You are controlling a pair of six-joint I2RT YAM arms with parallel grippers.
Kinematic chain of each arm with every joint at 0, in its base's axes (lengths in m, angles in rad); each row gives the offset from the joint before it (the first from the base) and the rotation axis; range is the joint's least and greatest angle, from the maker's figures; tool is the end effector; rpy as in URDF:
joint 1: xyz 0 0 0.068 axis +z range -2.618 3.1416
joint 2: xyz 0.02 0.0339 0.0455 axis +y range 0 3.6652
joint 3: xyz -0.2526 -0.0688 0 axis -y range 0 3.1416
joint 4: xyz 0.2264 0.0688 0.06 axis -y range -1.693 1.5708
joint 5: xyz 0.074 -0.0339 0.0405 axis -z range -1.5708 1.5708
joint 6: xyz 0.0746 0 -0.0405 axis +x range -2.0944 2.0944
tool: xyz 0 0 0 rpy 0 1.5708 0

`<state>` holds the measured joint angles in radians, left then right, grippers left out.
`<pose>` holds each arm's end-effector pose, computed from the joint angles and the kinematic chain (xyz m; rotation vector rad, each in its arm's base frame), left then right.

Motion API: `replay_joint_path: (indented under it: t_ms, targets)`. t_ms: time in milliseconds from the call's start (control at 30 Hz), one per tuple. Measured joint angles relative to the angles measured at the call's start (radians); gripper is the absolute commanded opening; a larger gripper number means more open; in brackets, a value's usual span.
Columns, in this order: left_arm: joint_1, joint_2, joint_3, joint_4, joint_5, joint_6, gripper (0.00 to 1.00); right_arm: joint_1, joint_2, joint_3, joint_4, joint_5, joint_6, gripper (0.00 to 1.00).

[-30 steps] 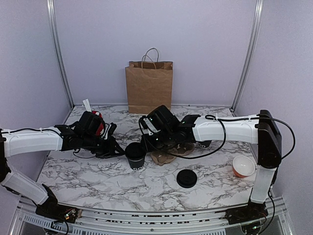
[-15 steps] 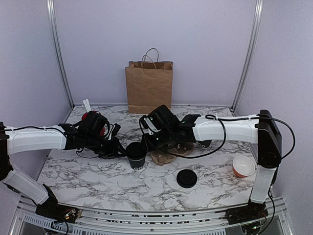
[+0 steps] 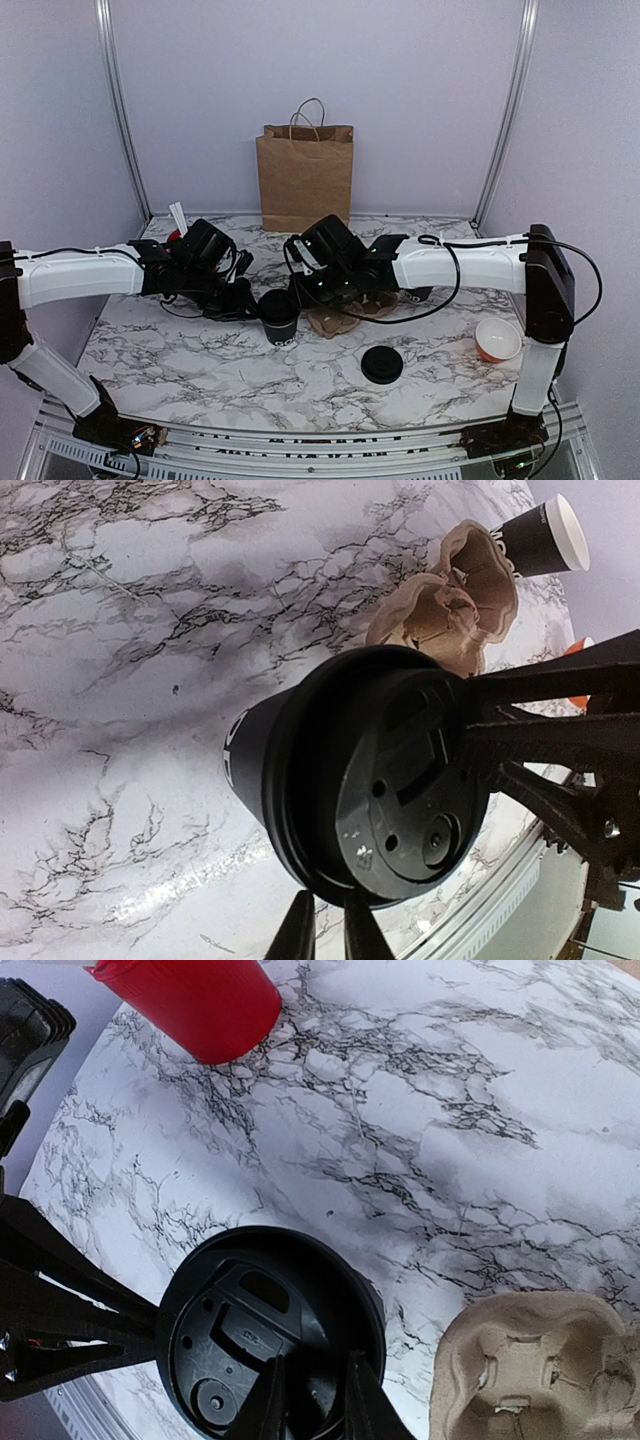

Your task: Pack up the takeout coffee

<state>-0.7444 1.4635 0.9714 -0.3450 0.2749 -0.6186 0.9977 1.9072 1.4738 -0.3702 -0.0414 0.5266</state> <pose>0.2205 -0.2307 0.2023 0.3003 2.5774 -0.9056 0.2344 0.3690 0.2044 -0.6073 2.4403 0.7384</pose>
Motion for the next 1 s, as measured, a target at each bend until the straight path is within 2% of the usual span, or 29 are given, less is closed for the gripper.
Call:
replay_joint_path:
  t_ms: [467, 667, 1000]
  targets:
    - [-0.077, 0.065, 0.06, -0.04, -0.074, 0.009, 0.09, 0.003, -0.005, -0.063, 0.126, 0.081, 0.005, 0.19]
    - [-0.082, 0.148, 0.034, -0.109, -0.141, 0.01, 0.1, 0.019, -0.005, -0.064, 0.138, 0.05, 0.008, 0.2]
    - [-0.078, 0.062, 0.085, -0.171, -0.178, 0.018, 0.1, 0.016, -0.006, -0.024, 0.061, 0.032, 0.004, 0.27]
